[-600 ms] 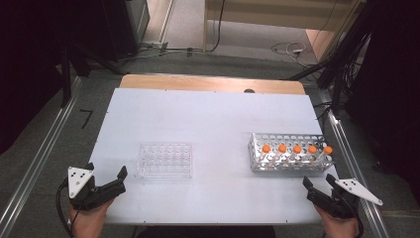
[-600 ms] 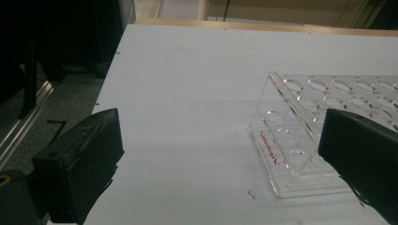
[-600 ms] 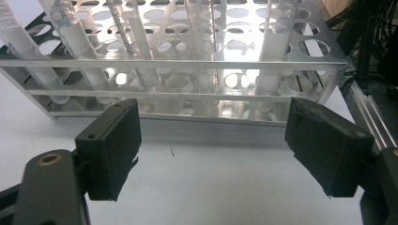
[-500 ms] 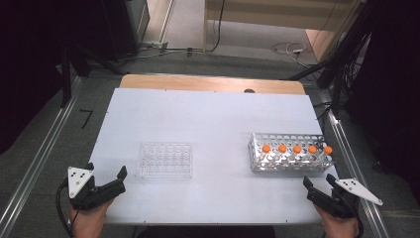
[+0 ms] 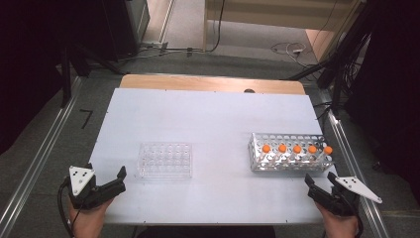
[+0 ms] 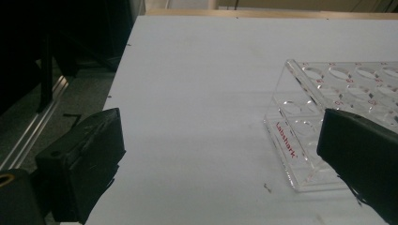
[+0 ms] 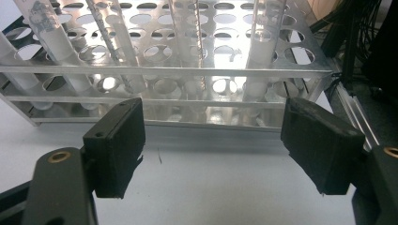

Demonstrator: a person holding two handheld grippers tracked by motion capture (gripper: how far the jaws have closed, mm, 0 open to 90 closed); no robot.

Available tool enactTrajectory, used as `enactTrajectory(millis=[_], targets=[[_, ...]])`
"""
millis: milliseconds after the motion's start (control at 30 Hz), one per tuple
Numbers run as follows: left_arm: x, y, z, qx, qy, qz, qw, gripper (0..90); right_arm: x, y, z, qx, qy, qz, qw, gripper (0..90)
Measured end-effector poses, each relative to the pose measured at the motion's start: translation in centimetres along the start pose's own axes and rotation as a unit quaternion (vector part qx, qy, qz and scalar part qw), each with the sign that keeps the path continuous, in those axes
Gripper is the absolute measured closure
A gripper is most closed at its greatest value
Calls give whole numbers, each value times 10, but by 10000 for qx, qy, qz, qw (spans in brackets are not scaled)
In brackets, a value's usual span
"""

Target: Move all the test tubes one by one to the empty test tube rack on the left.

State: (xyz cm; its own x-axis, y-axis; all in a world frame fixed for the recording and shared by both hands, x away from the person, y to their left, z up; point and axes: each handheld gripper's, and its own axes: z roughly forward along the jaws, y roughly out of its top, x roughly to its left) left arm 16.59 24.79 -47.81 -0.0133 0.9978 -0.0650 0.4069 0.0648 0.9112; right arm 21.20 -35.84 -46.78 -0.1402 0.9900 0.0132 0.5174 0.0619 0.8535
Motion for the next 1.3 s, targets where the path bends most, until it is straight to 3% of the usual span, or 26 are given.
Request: enactTrajectory(millis=[433, 1300], targets=[[1, 0, -1, -97, 140, -9, 9999, 11, -2, 4, 5, -39, -157, -34, 9999, 236], [1, 0, -1, -109, 132, -37, 9998, 11, -17, 14, 12, -119, -232, 78, 9996, 321]])
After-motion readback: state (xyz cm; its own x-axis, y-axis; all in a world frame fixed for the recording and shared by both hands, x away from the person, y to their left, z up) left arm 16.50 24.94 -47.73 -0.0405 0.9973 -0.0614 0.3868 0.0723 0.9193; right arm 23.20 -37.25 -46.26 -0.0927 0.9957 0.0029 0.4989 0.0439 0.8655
